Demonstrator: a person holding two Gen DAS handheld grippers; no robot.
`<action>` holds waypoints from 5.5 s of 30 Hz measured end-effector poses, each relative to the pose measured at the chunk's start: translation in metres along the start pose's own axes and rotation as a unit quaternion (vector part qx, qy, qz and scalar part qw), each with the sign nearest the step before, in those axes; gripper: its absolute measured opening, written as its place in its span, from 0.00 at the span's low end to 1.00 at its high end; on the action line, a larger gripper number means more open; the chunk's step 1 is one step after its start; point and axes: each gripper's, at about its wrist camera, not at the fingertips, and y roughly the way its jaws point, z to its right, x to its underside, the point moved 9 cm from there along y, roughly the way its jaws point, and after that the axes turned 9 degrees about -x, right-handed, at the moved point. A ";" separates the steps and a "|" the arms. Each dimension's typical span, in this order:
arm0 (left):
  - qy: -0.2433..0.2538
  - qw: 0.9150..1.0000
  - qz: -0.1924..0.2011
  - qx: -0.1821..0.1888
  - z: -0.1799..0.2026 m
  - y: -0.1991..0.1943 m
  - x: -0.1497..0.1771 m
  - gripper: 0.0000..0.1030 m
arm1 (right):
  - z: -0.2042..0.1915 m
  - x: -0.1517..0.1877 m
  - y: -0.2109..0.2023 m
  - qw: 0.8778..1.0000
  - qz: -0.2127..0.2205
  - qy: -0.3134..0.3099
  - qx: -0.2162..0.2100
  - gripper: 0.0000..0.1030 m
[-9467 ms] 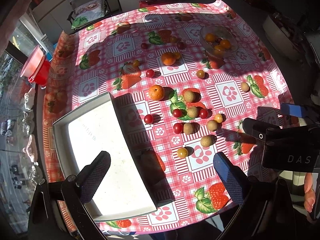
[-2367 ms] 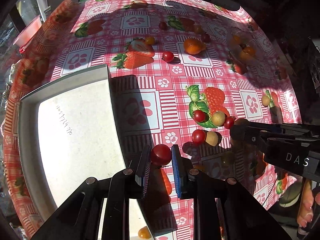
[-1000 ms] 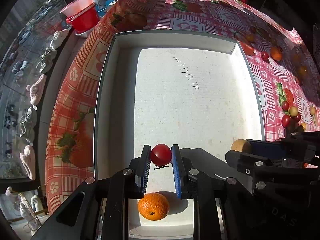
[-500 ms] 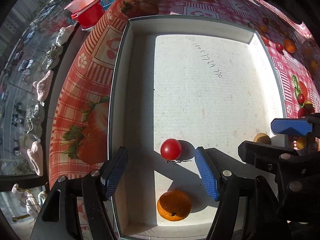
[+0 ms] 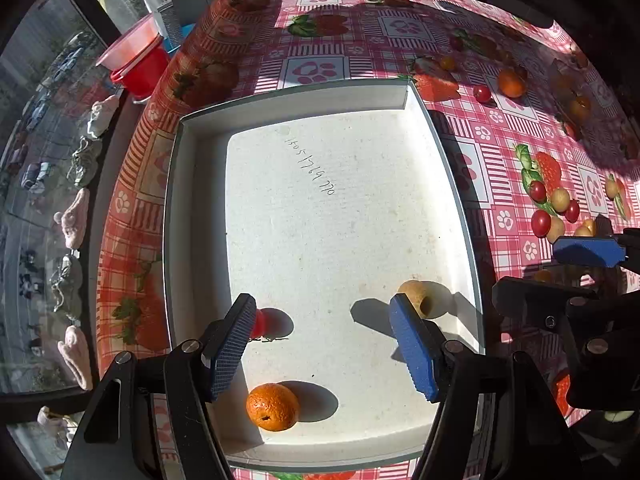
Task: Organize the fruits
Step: 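Lower both fruits into the white tray and open both tools, then grasp a yellow cherry tomato with the left tool while the right tool grasps another yellow tomato, then carry both yellow tomatoes into the white tray and open both tools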
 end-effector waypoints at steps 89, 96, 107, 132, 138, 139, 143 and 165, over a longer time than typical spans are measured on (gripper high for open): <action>0.088 0.991 0.001 0.097 0.128 -0.023 -0.004 0.50 | 0.133 0.040 -0.056 0.986 0.067 0.151 -0.013 0.21; 0.108 0.991 -0.002 0.080 0.153 -0.003 0.004 0.64 | 0.140 0.052 -0.053 0.986 0.056 0.158 -0.008 0.21; 0.090 0.990 -0.038 0.105 0.157 0.011 0.012 0.23 | 0.142 0.055 -0.055 0.985 0.059 0.163 -0.011 0.21; -0.010 0.997 0.000 0.082 0.039 -0.025 0.023 0.23 | 0.032 0.028 -0.035 0.997 0.032 0.056 -0.039 0.21; -0.023 0.998 -0.027 0.060 0.010 -0.005 0.056 0.23 | -0.022 0.042 0.001 0.998 -0.013 0.007 -0.059 0.21; -0.024 0.998 -0.032 0.057 0.007 -0.001 0.060 0.23 | -0.031 0.043 0.006 0.998 -0.020 0.000 -0.064 0.21; -0.030 0.997 -0.049 0.048 -0.002 0.014 0.076 0.23 | -0.054 0.047 0.030 0.996 -0.046 -0.024 -0.067 0.21; -0.032 0.998 -0.055 0.030 -0.009 0.030 0.086 0.70 | -0.064 0.046 0.089 0.992 -0.104 -0.030 -0.062 0.57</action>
